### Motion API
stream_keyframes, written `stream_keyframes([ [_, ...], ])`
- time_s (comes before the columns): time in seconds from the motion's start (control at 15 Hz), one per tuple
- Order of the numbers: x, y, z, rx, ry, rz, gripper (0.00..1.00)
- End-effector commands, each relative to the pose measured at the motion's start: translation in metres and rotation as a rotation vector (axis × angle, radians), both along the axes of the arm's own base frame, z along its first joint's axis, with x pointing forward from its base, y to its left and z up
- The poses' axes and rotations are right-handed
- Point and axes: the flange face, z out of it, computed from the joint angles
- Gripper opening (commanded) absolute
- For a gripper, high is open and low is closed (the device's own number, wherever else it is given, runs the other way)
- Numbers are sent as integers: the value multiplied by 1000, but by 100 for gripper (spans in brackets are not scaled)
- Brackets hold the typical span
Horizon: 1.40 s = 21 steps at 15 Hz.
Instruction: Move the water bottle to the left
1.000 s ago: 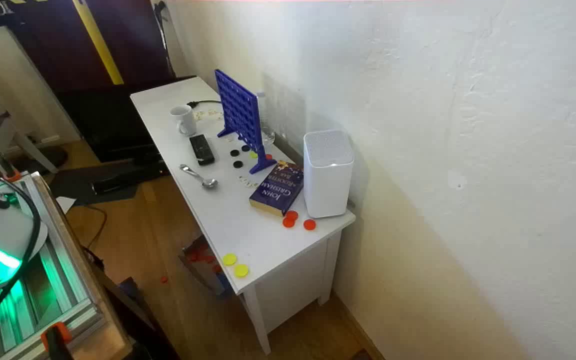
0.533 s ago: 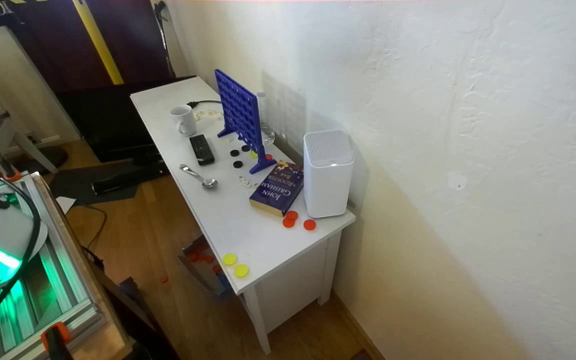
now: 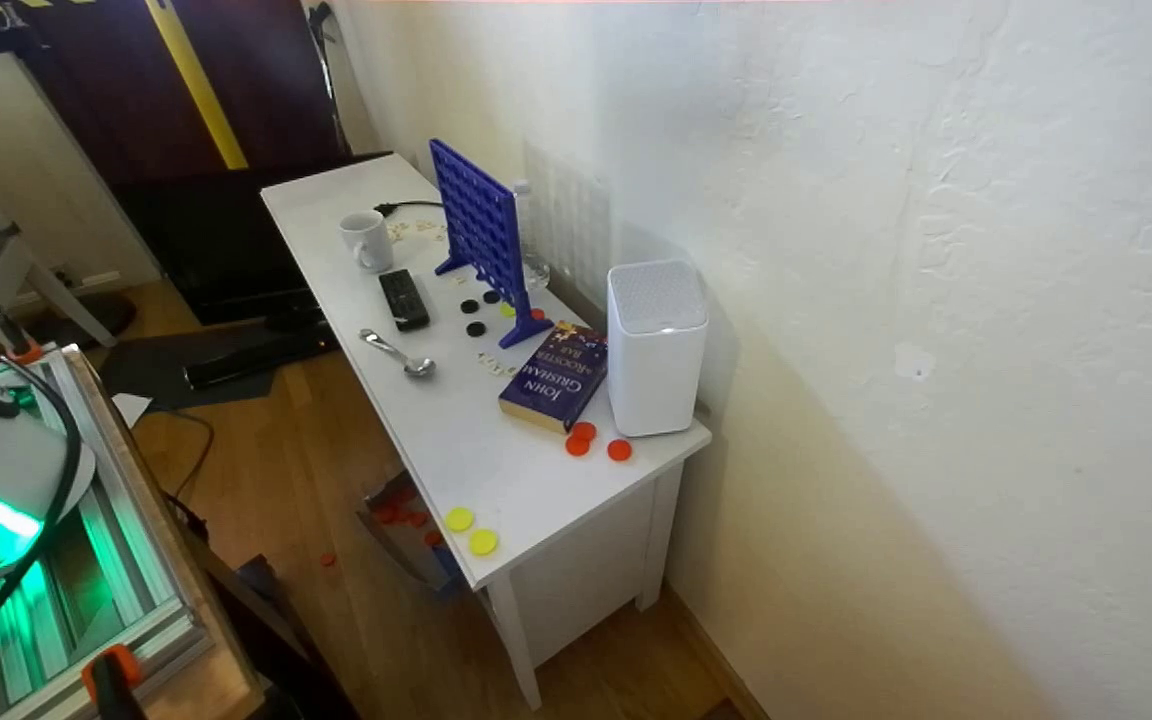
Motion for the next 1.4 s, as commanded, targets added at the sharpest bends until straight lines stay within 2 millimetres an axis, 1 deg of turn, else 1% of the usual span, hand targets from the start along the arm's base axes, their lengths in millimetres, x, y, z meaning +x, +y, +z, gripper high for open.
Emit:
stream_keyframes([
  [0.0,-5,-62,-25,20,-7,-129,100],
  [0.13,-7,-93,-44,16,-12,-201,100],
  [0.27,-10,-109,-69,18,20,-235,100],
  [0.33,-11,-108,-84,19,46,-232,100],
  [0.4,-10,-105,-94,16,57,-235,100],
  [0.47,-7,-97,-104,13,72,-234,100],
  [0.6,3,-73,-115,-6,87,-267,100],
  [0.73,15,-39,-117,-36,80,-344,100],
  [0.93,39,18,-115,-48,30,-423,100],
  [1.2,67,81,-119,-59,-28,-553,100],
  [1.33,80,109,-120,-73,-53,-582,100],
])
